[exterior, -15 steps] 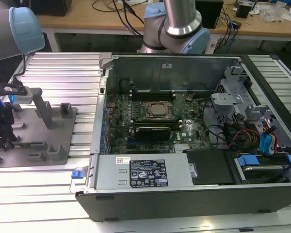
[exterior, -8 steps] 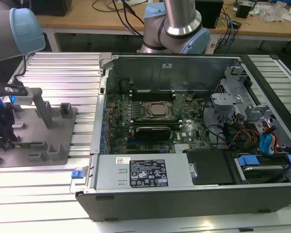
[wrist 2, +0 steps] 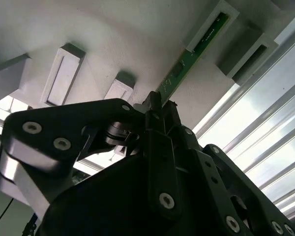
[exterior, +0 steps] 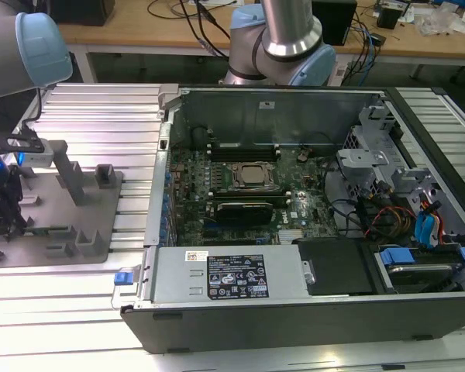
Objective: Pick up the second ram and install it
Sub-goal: 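Pick up the second ram and move it above second insertion slot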
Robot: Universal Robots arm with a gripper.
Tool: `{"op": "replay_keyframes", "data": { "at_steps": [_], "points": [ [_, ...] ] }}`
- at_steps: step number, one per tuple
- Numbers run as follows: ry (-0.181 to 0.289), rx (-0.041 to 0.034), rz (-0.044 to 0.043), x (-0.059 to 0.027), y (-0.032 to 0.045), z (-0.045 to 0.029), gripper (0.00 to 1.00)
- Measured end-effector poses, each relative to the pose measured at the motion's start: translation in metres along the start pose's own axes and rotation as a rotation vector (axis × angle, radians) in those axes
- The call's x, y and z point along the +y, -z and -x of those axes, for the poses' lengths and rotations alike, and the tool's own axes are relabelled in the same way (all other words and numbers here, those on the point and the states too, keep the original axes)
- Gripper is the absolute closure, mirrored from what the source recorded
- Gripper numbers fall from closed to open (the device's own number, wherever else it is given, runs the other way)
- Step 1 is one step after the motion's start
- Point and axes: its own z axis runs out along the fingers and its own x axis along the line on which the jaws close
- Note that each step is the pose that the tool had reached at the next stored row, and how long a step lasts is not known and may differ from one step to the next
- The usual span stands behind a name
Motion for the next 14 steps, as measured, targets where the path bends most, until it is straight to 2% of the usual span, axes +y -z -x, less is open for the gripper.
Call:
{"op": "replay_keyframes", "data": {
  "at_steps": [2, 3, 7, 9, 12, 14],
  "points": [
    [0.000, 0.0000, 0.0000, 0.0000, 0.0000, 0.0001, 0.81],
    [0.000, 0.0000, 0.0000, 0.0000, 0.0000, 0.0001, 0.91],
    [0.000, 0.0000, 0.0000, 0.0000, 0.0000, 0.0003, 0.91],
    [-0.047, -0.0019, -0.0007, 0.0000, -0.0002, 0.0003, 0.91],
    [-0.047, -0.0020, -0.0007, -0.0001, -0.0002, 0.0002, 0.91],
    [-0.064, -0.0028, -0.0009, -0.0002, -0.0002, 0.0002, 0.91]
  ]
}}
